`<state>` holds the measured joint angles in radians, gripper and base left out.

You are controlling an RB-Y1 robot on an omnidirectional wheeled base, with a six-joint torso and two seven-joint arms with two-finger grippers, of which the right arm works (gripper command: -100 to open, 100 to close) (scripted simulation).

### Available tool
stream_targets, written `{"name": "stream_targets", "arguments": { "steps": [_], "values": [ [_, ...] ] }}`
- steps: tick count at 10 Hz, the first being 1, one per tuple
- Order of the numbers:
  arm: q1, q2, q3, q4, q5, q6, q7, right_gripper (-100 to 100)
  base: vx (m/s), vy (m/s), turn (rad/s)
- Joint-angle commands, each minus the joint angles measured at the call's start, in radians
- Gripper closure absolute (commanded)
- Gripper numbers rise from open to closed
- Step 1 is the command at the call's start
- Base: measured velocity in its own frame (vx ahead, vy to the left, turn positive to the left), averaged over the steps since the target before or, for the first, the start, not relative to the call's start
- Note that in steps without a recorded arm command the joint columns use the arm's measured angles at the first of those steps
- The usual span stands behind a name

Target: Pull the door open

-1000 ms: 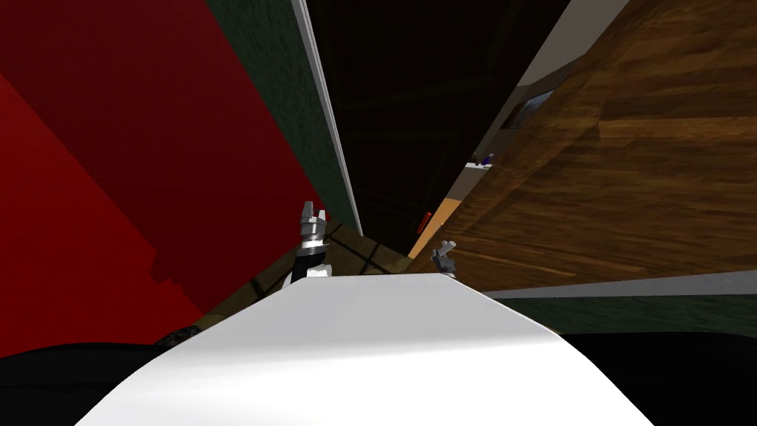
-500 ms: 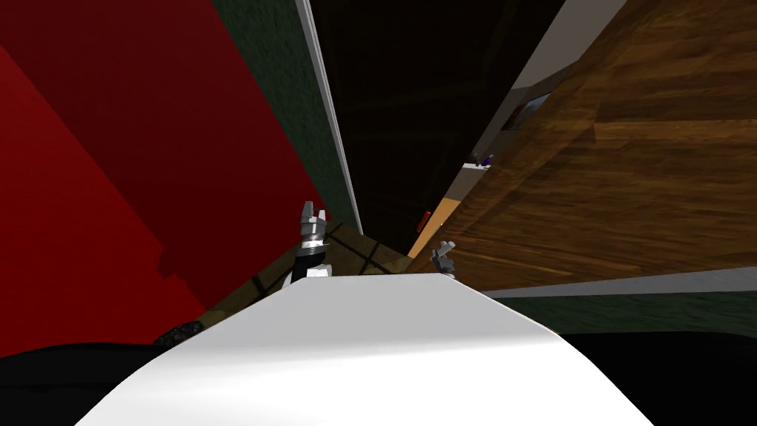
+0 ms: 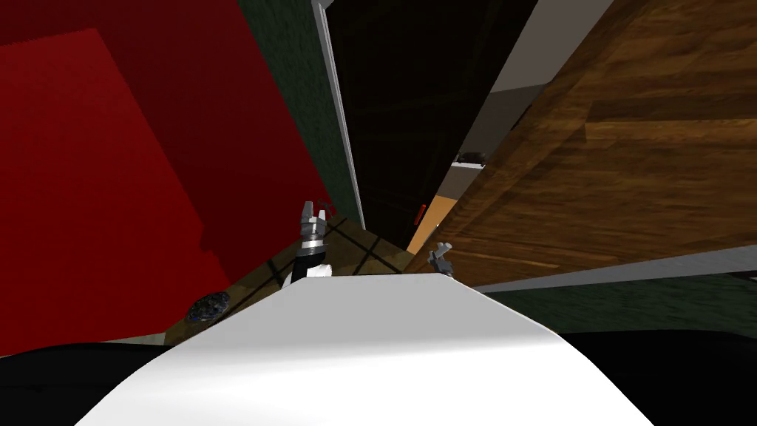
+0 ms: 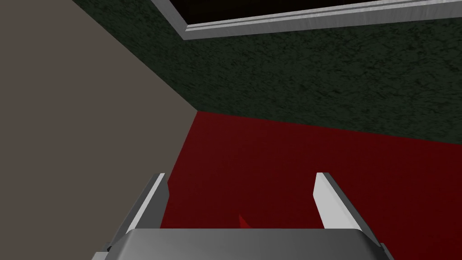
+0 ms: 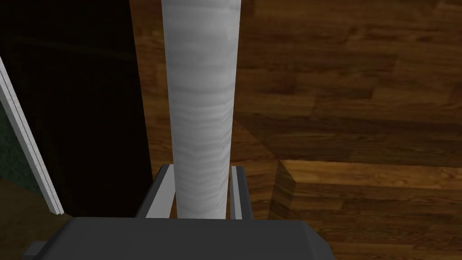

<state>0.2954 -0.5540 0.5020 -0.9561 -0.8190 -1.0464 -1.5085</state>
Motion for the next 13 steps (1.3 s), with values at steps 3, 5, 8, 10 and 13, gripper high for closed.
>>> {"name": "stream_targets", "arguments": {
  "steps": [3,5,8,10,13],
  "values": [
    [0.010,-0.019,0.031,-0.008,0.019,-0.017,-0.019,100,-0.221,-0.033,0.067],
    [0.015,-0.032,0.054,0.007,0.032,-0.042,-0.043,100,-0.209,-0.051,0.163],
    [0.017,-0.050,0.077,0.024,0.047,-0.075,-0.072,100,-0.227,-0.052,0.143],
    [0.019,-0.064,0.095,0.038,0.058,-0.101,-0.095,100,-0.255,-0.049,0.170],
    [0.020,-0.072,0.102,0.047,0.062,-0.109,-0.104,100,-0.177,0.000,0.073]
  ]
}}
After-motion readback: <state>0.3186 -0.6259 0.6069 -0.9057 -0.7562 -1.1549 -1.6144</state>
